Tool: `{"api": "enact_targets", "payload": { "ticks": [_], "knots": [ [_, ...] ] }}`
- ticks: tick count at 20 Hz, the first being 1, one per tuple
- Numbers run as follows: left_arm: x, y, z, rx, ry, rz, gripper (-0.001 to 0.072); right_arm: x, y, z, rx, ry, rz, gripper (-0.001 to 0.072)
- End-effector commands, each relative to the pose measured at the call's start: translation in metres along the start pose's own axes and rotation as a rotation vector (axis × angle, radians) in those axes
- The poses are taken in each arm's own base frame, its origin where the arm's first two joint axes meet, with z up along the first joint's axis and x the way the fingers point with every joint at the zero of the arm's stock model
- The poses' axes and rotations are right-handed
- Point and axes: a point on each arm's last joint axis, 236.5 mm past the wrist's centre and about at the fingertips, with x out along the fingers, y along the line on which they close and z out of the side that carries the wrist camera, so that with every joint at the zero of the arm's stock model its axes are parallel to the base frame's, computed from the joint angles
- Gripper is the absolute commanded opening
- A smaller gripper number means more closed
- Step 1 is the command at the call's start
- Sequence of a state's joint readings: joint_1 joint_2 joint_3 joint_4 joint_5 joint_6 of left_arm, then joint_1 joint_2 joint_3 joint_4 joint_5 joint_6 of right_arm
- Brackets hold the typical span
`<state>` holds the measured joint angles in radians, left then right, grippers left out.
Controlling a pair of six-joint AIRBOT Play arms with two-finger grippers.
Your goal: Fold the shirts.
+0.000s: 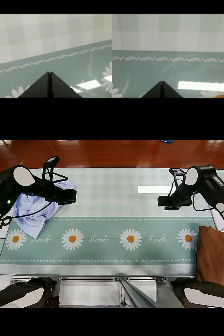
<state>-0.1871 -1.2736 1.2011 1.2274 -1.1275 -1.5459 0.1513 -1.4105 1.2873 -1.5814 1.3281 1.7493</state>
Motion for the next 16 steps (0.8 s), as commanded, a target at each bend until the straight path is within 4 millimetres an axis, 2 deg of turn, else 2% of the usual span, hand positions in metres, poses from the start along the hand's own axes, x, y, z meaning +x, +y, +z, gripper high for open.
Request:
{"api": "enact_targets", "payload": {
  "ticks": [1, 16],
  "knots": [
    [0.0004, 0.0001, -0.0001, 0.000, 0.001, 0.000, 0.0021, 0.0002, 0.0001, -0.0002, 0.000, 0.001, 0.000, 0.0025],
    [0.0004, 0.0002, 0.0011, 0.000, -0.005, 0.000, 0.0021, 0.0002, 0.0003, 0.0034, 0.000, -0.014, 0.001, 0.0025]
  ]
}}
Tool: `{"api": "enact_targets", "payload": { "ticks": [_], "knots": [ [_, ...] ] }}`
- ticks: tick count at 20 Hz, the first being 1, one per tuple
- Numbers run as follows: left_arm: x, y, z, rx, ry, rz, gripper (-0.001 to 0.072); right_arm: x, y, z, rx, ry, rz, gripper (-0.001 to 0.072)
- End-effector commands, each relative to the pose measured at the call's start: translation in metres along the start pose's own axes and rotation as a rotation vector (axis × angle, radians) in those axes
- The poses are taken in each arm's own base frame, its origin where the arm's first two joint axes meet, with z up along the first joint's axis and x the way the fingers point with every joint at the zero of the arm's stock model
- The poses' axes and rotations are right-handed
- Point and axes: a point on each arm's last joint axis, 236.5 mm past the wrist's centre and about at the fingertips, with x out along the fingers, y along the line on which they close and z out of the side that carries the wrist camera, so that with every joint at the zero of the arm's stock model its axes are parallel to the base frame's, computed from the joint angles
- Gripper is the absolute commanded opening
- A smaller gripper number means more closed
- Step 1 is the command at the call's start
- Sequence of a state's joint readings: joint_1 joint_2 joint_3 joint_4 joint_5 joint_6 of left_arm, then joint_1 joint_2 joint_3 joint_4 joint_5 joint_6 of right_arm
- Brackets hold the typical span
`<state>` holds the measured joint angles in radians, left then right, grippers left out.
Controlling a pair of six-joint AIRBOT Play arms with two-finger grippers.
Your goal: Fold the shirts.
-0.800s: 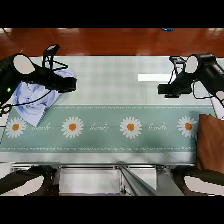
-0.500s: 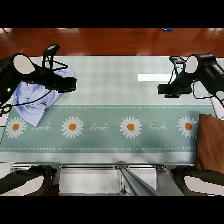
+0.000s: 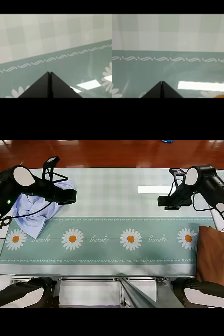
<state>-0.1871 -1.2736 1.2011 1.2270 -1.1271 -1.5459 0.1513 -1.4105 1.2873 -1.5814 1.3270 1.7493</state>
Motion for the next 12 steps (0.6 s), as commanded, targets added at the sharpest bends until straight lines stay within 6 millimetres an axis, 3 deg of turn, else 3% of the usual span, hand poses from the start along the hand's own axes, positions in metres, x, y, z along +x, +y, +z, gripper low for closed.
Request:
{"api": "enact_targets", "payload": {
  "ticks": [1, 3, 4, 5, 6, 7, 8, 10, 12],
  "knots": [
    [0.001, 0.001, 0.011, -0.001, -0.043, 0.002, 0.0021, -0.001, 0.001, 0.020, -0.003, -0.083, 0.004, 0.0025],
    [0.003, 0.003, 0.034, -0.004, -0.136, 0.007, 0.0032, -0.003, 0.004, 0.040, -0.004, -0.171, 0.017, 0.0025],
    [0.005, 0.007, 0.048, -0.003, -0.191, 0.016, 0.0106, -0.006, 0.006, 0.052, -0.006, -0.220, 0.024, 0.0025],
    [0.005, 0.015, 0.063, 0.011, -0.251, 0.048, 0.0239, -0.010, 0.009, 0.069, -0.007, -0.298, 0.036, 0.0027],
    [0.000, 0.027, 0.078, 0.036, -0.313, 0.093, 0.0512, -0.014, 0.007, 0.078, -0.009, -0.339, 0.034, 0.0063],
    [-0.010, 0.043, 0.095, 0.070, -0.382, 0.156, 0.0508, -0.017, 0.002, 0.083, -0.014, -0.359, 0.015, 0.0279],
    [-0.026, 0.061, 0.110, 0.101, -0.431, 0.224, 0.0507, -0.019, -0.007, 0.079, -0.033, -0.350, -0.024, 0.0414],
    [-0.057, 0.106, 0.134, 0.080, -0.525, 0.329, 0.0507, -0.022, -0.036, 0.059, -0.089, -0.273, -0.150, 0.0416],
    [-0.068, 0.165, 0.132, -0.060, -0.530, 0.386, 0.0505, -0.024, -0.034, 0.040, -0.177, -0.238, -0.147, 0.0415]
  ]
}}
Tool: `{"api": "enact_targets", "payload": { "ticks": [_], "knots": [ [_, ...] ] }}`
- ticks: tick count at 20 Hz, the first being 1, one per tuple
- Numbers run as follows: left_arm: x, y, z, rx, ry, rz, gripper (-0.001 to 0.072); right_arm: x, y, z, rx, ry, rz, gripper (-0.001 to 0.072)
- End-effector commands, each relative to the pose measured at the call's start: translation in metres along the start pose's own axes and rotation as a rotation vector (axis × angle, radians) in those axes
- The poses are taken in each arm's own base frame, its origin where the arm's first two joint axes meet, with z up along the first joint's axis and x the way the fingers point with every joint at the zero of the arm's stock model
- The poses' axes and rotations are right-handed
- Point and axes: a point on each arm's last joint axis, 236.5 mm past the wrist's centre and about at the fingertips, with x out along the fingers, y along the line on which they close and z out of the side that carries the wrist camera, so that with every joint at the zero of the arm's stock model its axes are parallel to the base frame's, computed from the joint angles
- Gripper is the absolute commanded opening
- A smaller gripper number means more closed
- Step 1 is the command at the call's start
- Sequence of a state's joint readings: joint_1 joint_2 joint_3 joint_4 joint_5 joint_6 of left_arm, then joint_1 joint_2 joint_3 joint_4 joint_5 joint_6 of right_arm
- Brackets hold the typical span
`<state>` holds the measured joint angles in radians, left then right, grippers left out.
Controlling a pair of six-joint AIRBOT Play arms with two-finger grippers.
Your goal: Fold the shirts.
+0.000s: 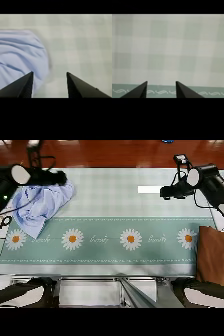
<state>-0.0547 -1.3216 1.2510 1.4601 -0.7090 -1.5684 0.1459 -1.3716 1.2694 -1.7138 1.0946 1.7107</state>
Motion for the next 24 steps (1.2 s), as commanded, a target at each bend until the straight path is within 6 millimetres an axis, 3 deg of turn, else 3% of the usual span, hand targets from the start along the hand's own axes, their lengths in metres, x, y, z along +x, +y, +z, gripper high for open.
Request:
{"api": "enact_targets", "payload": {
  "ticks": [1, 3, 4, 6, 8, 11, 15, 16, 17, 18, 20, 22, 24],
  "knots": [
    [0.004, 0.095, 0.008, -0.098, -0.026, 0.171, 0.0505, -0.010, -0.010, -0.023, -0.113, 0.026, -0.032, 0.0416],
    [0.016, 0.132, -0.040, -0.168, 0.143, 0.220, 0.0505, -0.014, -0.002, -0.037, -0.086, 0.009, 0.010, 0.0416],
    [0.022, 0.142, -0.062, -0.192, 0.222, 0.230, 0.0506, -0.016, 0.004, -0.044, -0.062, 0.009, 0.038, 0.0415],
    [0.037, 0.148, -0.106, -0.221, 0.375, 0.231, 0.0506, -0.013, 0.017, -0.054, -0.032, 0.023, 0.093, 0.0415],
    [0.052, 0.146, -0.136, -0.230, 0.477, 0.224, 0.0506, -0.008, 0.022, -0.053, -0.021, 0.006, 0.113, 0.0415],
    [0.067, 0.147, -0.161, -0.238, 0.547, 0.221, 0.0506, -0.008, 0.023, -0.050, -0.016, -0.003, 0.114, 0.0415],
    [0.072, 0.147, -0.176, -0.244, 0.595, 0.218, 0.0492, -0.010, 0.028, -0.055, -0.001, 0.016, 0.135, 0.0414],
    [0.068, 0.146, -0.180, -0.245, 0.623, 0.216, 0.0303, -0.010, 0.027, -0.059, -0.003, 0.034, 0.133, 0.0414],
    [0.064, 0.145, -0.181, -0.228, 0.648, 0.208, 0.0056, -0.010, 0.025, -0.063, -0.010, 0.049, 0.126, 0.0414],
    [0.060, 0.145, -0.179, -0.218, 0.660, 0.203, 0.0021, -0.012, 0.023, -0.066, -0.017, 0.063, 0.117, 0.0409],
    [0.048, 0.143, -0.162, -0.204, 0.671, 0.194, 0.0020, -0.027, 0.018, -0.067, -0.038, 0.046, 0.107, 0.0409],
    [0.032, 0.133, -0.111, -0.212, 0.555, 0.168, 0.0019, -0.058, -0.001, -0.058, -0.051, -0.046, 0.048, 0.0409],
    [0.005, 0.114, -0.041, -0.217, 0.354, 0.120, 0.0019, -0.094, -0.023, -0.048, -0.025, -0.161, -0.023, 0.0409]
  ]
}}
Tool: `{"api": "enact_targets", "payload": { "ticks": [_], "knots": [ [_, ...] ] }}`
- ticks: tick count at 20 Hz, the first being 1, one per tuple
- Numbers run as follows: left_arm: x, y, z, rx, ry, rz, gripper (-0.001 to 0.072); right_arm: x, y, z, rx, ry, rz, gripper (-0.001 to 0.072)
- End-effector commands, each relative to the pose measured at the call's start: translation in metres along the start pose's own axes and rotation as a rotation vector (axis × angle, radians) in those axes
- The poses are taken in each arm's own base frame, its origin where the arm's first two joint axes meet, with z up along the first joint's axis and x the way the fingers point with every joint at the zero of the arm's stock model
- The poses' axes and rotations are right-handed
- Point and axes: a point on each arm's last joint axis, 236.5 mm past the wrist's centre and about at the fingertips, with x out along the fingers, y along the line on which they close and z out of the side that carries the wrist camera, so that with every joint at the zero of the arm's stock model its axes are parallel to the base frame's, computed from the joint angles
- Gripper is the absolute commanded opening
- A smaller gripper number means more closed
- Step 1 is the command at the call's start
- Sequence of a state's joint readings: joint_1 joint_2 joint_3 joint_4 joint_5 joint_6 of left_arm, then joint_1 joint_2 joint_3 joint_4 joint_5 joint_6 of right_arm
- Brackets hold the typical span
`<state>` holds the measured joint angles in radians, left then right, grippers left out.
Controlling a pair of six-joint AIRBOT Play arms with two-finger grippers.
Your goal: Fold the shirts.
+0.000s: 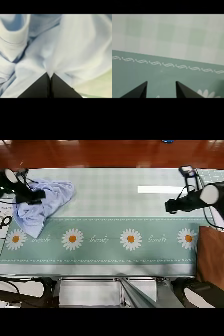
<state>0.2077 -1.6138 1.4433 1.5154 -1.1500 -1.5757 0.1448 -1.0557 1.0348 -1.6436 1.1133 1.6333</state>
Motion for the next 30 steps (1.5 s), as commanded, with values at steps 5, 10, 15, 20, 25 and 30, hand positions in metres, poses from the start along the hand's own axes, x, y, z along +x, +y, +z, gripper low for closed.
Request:
{"api": "enact_targets", "payload": {
  "ticks": [5, 10, 15, 20, 25, 30],
  "knots": [
    [-0.238, -0.073, 0.080, 0.063, -0.557, -0.204, 0.0019, -0.109, -0.036, 0.012, 0.076, -0.292, -0.108, 0.0409],
    [-0.391, -0.145, 0.062, 0.198, -0.851, -0.423, 0.0019, -0.130, -0.021, 0.004, 0.107, -0.329, -0.030, 0.0409],
    [-0.478, -0.211, 0.023, 0.345, -0.994, -0.578, 0.0019, -0.132, -0.008, 0.001, 0.114, -0.321, 0.026, 0.0409],
    [-0.450, -0.307, -0.038, 0.487, -0.844, -0.772, 0.0019, -0.132, -0.007, 0.001, 0.115, -0.320, 0.033, 0.0409],
    [-0.368, -0.381, -0.116, 0.634, -0.590, -0.842, 0.0019, -0.130, -0.007, -0.003, 0.111, -0.303, 0.031, 0.0409],
    [-0.240, -0.381, -0.175, 0.673, -0.288, -0.732, 0.0020, -0.129, -0.007, -0.007, 0.112, -0.286, 0.029, 0.0409]
  ]
}}
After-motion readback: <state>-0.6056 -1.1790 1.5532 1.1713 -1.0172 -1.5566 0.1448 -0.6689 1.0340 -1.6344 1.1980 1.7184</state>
